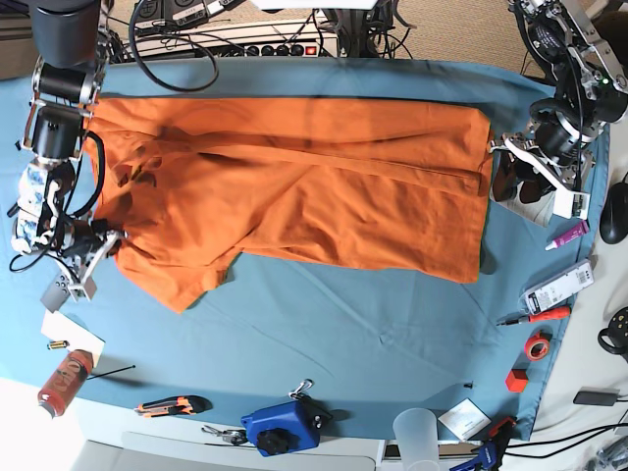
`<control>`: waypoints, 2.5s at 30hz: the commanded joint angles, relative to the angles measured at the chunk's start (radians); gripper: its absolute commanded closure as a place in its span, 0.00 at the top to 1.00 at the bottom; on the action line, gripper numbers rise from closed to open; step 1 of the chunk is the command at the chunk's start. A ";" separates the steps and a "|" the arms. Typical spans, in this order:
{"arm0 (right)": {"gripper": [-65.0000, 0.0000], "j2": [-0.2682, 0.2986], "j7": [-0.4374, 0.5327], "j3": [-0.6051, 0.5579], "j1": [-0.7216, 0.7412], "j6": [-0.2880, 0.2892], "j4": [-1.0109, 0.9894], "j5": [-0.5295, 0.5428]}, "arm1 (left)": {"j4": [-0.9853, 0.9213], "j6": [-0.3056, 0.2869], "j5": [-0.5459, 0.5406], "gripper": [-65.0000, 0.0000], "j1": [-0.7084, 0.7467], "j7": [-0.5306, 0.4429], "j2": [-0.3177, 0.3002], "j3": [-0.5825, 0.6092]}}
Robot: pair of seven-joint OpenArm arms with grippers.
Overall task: Layout the t-shirt on the table in an organized manner, then fold the t-shirt properly
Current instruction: 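Grasp the hem corner with the right gripper and tug it straight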
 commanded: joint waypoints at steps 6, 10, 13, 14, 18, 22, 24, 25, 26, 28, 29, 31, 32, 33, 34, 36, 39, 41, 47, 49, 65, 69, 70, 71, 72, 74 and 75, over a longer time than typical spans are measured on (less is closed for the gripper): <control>0.00 0.046 -0.096 0.080 -0.076 -0.031 0.231 0.072 | 0.014 -0.002 -0.018 0.45 -0.007 -0.025 -0.008 -0.003; 0.00 0.044 -0.137 0.167 -0.166 0.001 0.303 0.183 | 0.014 -0.002 -0.018 0.45 -0.007 -0.025 -0.006 -0.003; 0.00 0.043 -0.141 0.219 -0.227 0.019 0.312 0.202 | 0.014 -0.002 -0.018 0.45 -0.007 -0.025 -0.006 -0.003; 0.00 0.043 -0.140 0.232 -0.243 0.022 0.312 0.202 | 0.014 -0.002 -0.018 0.45 -0.007 -0.025 -0.006 -0.003; 0.00 0.044 -0.149 0.253 -0.285 0.026 0.312 0.202 | 0.014 -0.002 -0.018 0.45 -0.007 -0.026 -0.006 -0.003; 0.17 0.044 -0.244 0.253 -0.291 0.096 0.312 0.252 | 0.014 -0.002 -0.018 0.45 -0.007 -0.026 -0.006 -0.003; 0.30 0.044 -0.273 0.253 -0.291 0.099 0.312 0.296 | 0.014 -0.002 -0.018 0.45 -0.007 -0.025 -0.006 -0.003; 0.33 0.045 -0.280 0.253 -0.291 0.099 0.314 0.311 | 0.014 -0.002 -0.018 0.45 -0.007 -0.026 -0.006 -0.003; 0.33 0.047 -0.280 0.253 -0.289 0.099 0.317 0.325 | 0.014 -0.002 -0.017 0.45 -0.007 -0.025 -0.006 -0.003; 0.33 0.058 -0.272 0.253 -0.289 0.099 0.332 0.366 | 0.014 -0.002 -0.017 0.45 -0.006 -0.025 -0.006 -0.003; 0.33 0.065 -0.265 0.253 -0.288 0.099 0.342 0.389 | 0.014 -0.002 -0.017 0.45 -0.006 -0.025 -0.006 -0.003; 0.33 0.078 -0.264 0.264 -0.286 0.099 0.374 0.410 | 0.014 -0.002 -0.017 0.45 -0.006 -0.025 -0.006 -0.003; 0.33 0.078 -0.264 0.277 -0.282 0.099 0.392 0.406 | 0.014 -0.002 -0.017 0.45 -0.007 -0.025 -0.006 -0.003; 0.33 0.077 -0.264 0.291 -0.276 0.099 0.407 0.407 | 0.014 -0.002 -0.017 0.45 -0.007 -0.025 -0.006 -0.003; 0.33 0.077 -0.262 0.303 -0.271 0.099 0.420 0.408 | 0.014 -0.002 -0.017 0.45 -0.006 -0.025 -0.006 -0.003; 0.33 0.077 -0.229 0.318 -0.253 0.099 0.430 0.404 | 0.014 -0.003 -0.018 0.45 -0.007 -0.025 -0.006 -0.003; 0.33 0.072 -0.089 0.307 -0.217 0.099 0.428 0.322 | 0.014 -0.005 -0.018 0.45 -0.007 -0.025 -0.006 -0.003; 0.33 0.072 -0.041 0.275 -0.175 0.096 0.412 0.254 | 0.014 -0.005 -0.018 0.45 -0.007 -0.025 -0.006 -0.003; 0.33 0.072 0.035 0.122 -0.011 0.085 0.211 0.143 | 0.014 -0.005 -0.018 0.45 -0.007 -0.025 -0.006 -0.003; 0.33 0.072 0.087 0.060 0.037 0.085 0.108 0.115 | 0.014 -0.005 -0.018 0.45 -0.007 -0.025 -0.006 -0.003; 0.33 -0.081 0.223 -0.069 0.072 -0.020 -0.094 -0.133 | 0.014 -0.005 -0.055 0.45 -0.006 -0.051 -0.006 -0.001; 0.33 -0.074 0.186 -0.068 0.060 -0.039 -0.094 -0.151 | 0.014 -0.005 -0.055 0.45 -0.007 -0.053 -0.006 -0.001; 0.33 -0.072 0.178 -0.068 0.060 -0.039 -0.094 -0.151 | 0.014 -0.005 -0.055 0.45 -0.007 -0.062 -0.006 0.000; 0.33 -0.070 0.173 -0.069 0.059 -0.039 -0.094 -0.151 | 0.014 -0.005 -0.055 0.45 -0.007 -0.079 -0.006 0.002; 0.33 -0.070 0.170 -0.068 0.058 -0.039 -0.094 -0.150 | 0.014 -0.006 -0.055 0.45 -0.008 -0.098 -0.006 0.002; 0.33 -0.070 0.158 -0.068 0.058 -0.039 -0.094 -0.150 | 0.014 -0.011 -0.047 0.45 -0.017 -0.120 -0.007 0.021; 0.33 -0.070 0.158 -0.069 0.058 -0.039 -0.093 -0.150 | 0.013 -0.026 -0.029 0.45 -0.028 -0.119 -0.007 0.045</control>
